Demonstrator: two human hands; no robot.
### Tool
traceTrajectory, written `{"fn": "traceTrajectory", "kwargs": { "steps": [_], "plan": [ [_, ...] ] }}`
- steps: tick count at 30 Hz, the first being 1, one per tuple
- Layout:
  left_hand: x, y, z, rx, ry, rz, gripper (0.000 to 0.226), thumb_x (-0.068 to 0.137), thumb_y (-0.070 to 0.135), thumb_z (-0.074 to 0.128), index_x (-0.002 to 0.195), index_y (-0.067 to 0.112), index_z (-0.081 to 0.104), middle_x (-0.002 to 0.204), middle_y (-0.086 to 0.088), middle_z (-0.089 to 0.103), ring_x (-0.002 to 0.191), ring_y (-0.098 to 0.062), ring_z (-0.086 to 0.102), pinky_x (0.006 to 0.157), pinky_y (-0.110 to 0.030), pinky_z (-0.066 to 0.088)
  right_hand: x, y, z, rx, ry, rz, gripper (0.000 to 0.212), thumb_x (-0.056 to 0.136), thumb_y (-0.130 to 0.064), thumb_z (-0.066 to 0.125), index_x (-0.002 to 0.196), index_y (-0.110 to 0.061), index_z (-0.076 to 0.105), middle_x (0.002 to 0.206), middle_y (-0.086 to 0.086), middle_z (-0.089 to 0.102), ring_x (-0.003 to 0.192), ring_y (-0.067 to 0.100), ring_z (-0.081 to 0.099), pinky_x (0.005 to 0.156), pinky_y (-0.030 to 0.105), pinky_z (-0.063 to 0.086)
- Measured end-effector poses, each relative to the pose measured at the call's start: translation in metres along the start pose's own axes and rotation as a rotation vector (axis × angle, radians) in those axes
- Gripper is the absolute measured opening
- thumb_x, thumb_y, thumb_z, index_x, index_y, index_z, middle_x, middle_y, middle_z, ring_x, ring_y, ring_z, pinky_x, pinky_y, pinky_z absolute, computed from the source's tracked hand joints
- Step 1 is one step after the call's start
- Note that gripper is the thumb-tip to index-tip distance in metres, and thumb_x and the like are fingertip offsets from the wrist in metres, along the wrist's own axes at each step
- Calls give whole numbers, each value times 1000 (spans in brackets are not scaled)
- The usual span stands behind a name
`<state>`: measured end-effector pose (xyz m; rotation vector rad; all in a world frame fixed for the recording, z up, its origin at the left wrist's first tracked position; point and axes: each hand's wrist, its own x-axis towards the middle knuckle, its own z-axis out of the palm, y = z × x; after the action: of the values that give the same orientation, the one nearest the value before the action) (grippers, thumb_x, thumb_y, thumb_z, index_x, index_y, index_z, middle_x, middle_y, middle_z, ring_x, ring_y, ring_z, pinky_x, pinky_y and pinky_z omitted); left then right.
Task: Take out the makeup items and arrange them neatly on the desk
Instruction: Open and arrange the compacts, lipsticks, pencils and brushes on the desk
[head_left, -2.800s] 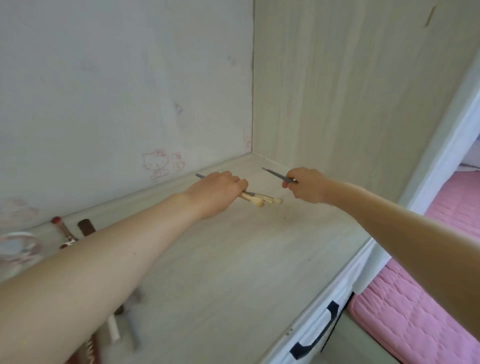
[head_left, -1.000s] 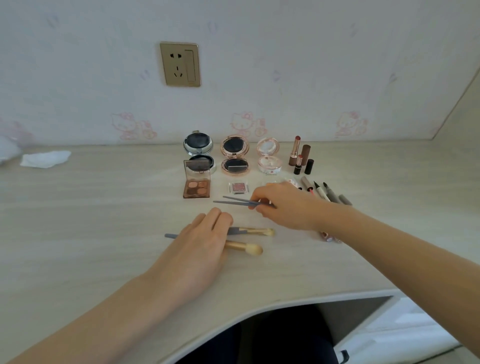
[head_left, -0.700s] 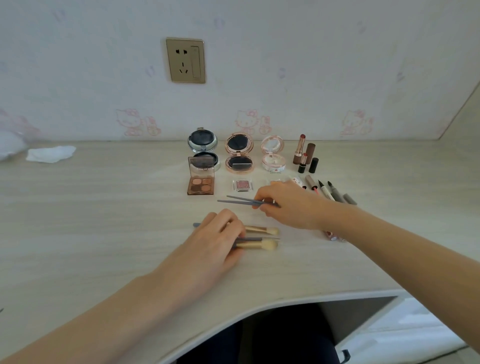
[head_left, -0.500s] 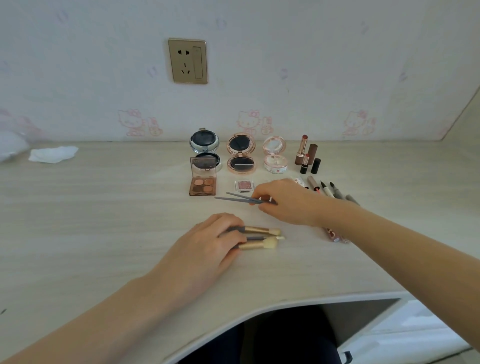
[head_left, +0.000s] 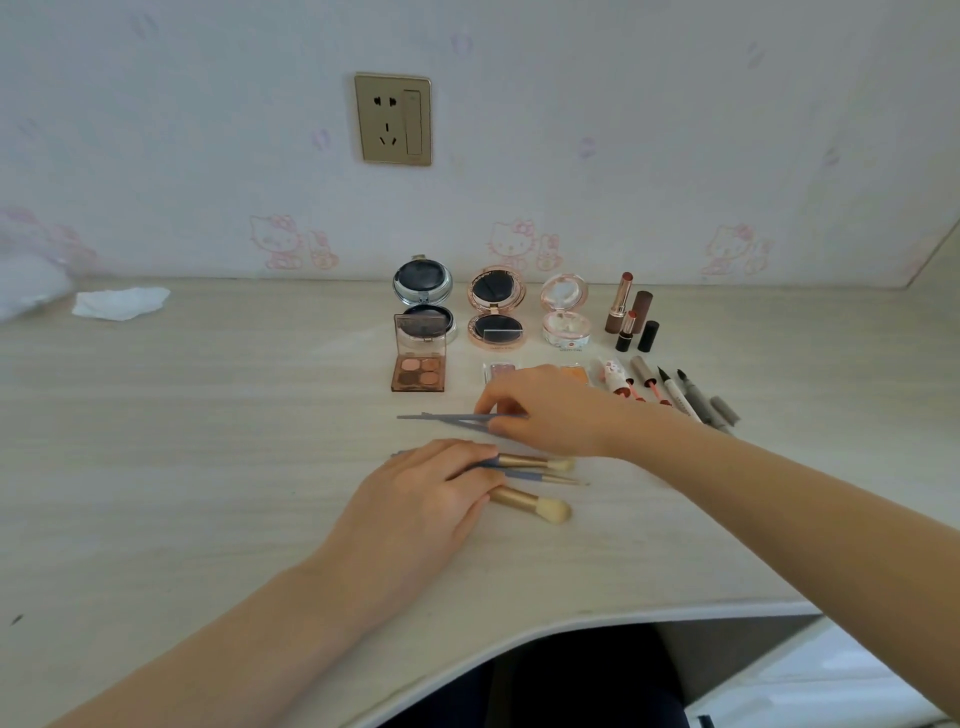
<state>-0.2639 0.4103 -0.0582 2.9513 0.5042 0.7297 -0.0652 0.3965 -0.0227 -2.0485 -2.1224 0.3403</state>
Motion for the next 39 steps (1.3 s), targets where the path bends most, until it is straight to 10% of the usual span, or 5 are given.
{"fn": "traceTrajectory", "kwargs": {
  "steps": [7, 14, 26, 33, 39],
  "plan": [
    [2, 0, 2, 26, 28, -38, 19, 80, 13, 74, 99, 16, 74, 108, 2, 70, 96, -20, 67, 76, -34, 57, -1, 10, 0, 74, 110, 114, 29, 91, -15, 53, 117, -22, 60, 97, -4, 61, 80, 10, 51, 71, 21, 37],
    [2, -4, 6, 3, 11, -62, 22, 85, 15, 68, 107, 16, 72, 114, 3, 67, 106, -19, 63, 84, -37, 55, -2, 3, 3, 20, 116, -1, 23, 88, -12, 57, 107, -19, 67, 91, -8, 60, 80, 5, 48, 66, -6, 30],
    [4, -23, 9, -91, -58, -197, 50, 90, 39, 55, 138, 27, 45, 151, 10, 33, 145, -15, 17, 118, -33, 20, -62, -4, 17, -223, 333, 130, 33, 100, -30, 39, 126, -17, 54, 120, 2, 58, 110, 22, 55, 87, 34, 48],
    [9, -29, 14, -125, -207, -248, 47, 99, 39, 38, 146, 34, 31, 155, 14, 22, 146, -12, 11, 116, -23, 3, -96, -20, 41, -261, 217, 303, 73, 96, -56, 21, 150, -7, 17, 155, 6, 27, 144, 15, 19, 115, 28, 19],
    [15, -25, 21, -55, -241, -282, 46, 103, 25, 31, 149, 29, 26, 157, 9, 19, 145, -19, 11, 118, -31, 6, -84, -16, 44, -273, 90, 304, 64, 103, -41, 18, 150, 0, 4, 159, 17, 7, 148, 25, 2, 119, 32, 0]
  ]
}}
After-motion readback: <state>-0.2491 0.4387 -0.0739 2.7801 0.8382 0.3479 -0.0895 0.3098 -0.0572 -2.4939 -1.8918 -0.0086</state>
